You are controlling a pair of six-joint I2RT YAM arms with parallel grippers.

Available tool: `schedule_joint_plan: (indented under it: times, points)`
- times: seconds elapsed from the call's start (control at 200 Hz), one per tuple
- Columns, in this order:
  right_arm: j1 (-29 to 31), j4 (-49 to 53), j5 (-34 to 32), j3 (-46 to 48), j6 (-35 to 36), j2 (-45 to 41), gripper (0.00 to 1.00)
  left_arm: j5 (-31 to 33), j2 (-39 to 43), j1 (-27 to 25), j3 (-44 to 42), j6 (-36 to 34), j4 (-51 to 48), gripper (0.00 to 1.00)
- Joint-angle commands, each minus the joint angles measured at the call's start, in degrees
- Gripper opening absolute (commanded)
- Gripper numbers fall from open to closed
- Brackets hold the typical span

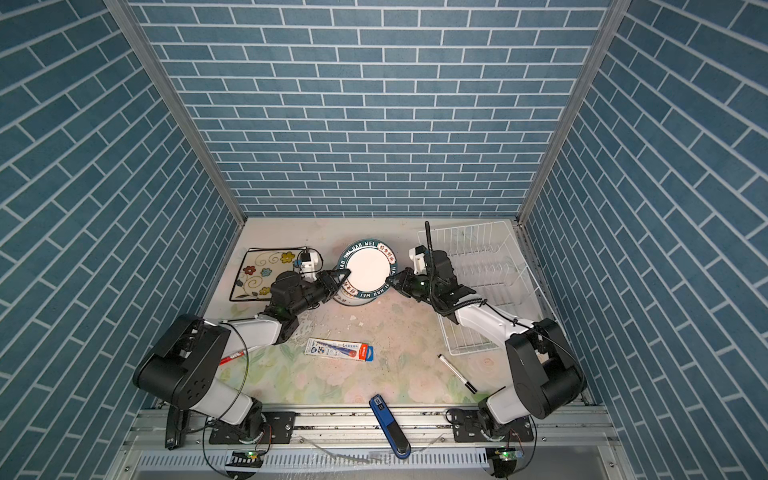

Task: Unload the plates from the dish rack
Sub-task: 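Carry the green-rimmed plate toward the left gripper while the left grips its rim, then open the right gripper and draw it back while the left holds the plate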

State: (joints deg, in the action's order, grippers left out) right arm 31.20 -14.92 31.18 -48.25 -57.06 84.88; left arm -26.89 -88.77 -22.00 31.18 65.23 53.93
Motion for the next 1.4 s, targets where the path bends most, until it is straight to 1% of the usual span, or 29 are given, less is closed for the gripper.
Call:
schedule_joint_plan:
  times: [0.0, 0.025, 0.17, 0.24, 0.34, 0.465, 0.585, 0.665, 0.695, 0.71, 0.81, 0.99, 1.005, 1.145, 1.281, 1.396]
  points:
    - [0.38, -5.47, 2.65, 0.42, -1.93, -0.26, 0.0, -0.31, -0.53, 0.21, 1.24, -0.44, 1.35, 0.16]
    - [0.41, -5.68, 2.8, 0.49, -1.88, -0.26, 0.0, -0.22, -0.51, 0.24, 1.17, -0.45, 1.35, 0.16]
    - [0.35, -5.56, 3.98, 0.11, -1.16, -0.02, 0.0, 0.15, -0.81, 0.29, 0.95, -0.5, 1.48, 0.05]
    - [0.4, -5.19, 4.15, -0.08, -0.81, -0.12, 0.14, 0.26, -1.05, 0.33, 0.73, -0.29, 2.0, 0.02]
    - [0.38, -3.91, 4.16, -0.53, 0.05, -0.49, 0.21, 0.61, -1.14, 0.63, 0.4, 0.23, 2.66, 0.0]
    - [0.4, -2.56, 2.31, -0.45, 1.15, -1.5, 0.41, 0.28, -1.73, 1.4, 0.1, 1.45, 4.61, 0.0]
    - [0.31, -1.83, -1.72, 0.64, 2.33, -3.57, 0.71, 0.18, -1.65, 2.11, -0.23, 1.92, 5.15, 0.0]
    - [0.32, 0.26, -4.89, 1.11, 3.7, -5.55, 0.84, 0.18, -1.1, 2.81, -0.57, 1.75, 4.68, 0.0]
    - [0.29, 1.32, -6.04, 1.15, 4.46, -6.25, 0.92, 0.18, -0.93, 3.07, -0.72, 1.58, 4.45, 0.0]
    - [0.33, 1.81, -6.48, 1.12, 4.8, -6.64, 0.94, 0.22, -0.86, 3.24, -0.81, 1.5, 4.24, 0.0]
    - [0.22, 4.87, -8.77, 0.98, 6.65, -8.81, 0.96, 0.52, 0.03, 4.47, -1.2, 0.41, 2.18, 0.0]
    - [0.02, 8.32, -9.9, 0.35, 8.1, -11.21, 0.96, 1.13, 0.97, 5.9, -0.87, -1.8, -3.39, 0.0]
    - [0.0, 8.45, -9.97, 0.27, 8.24, -11.35, 0.96, 1.14, 1.03, 5.98, -0.78, -3.27, -3.85, 0.0]
    - [-0.17, 9.73, -9.69, -0.08, 9.49, -12.02, 0.96, 2.08, 1.81, 6.44, 0.63, -7.42, -9.67, 0.0]
    - [-0.16, 11.19, -9.42, -1.29, 10.76, -11.69, 0.96, 4.34, 2.66, 6.44, 2.7, -12.95, -18.34, 0.0]
    - [-0.17, 12.17, -9.99, -2.17, 11.99, -11.15, 0.96, 5.69, 2.58, 6.53, 3.88, -15.62, -21.7, 0.0]
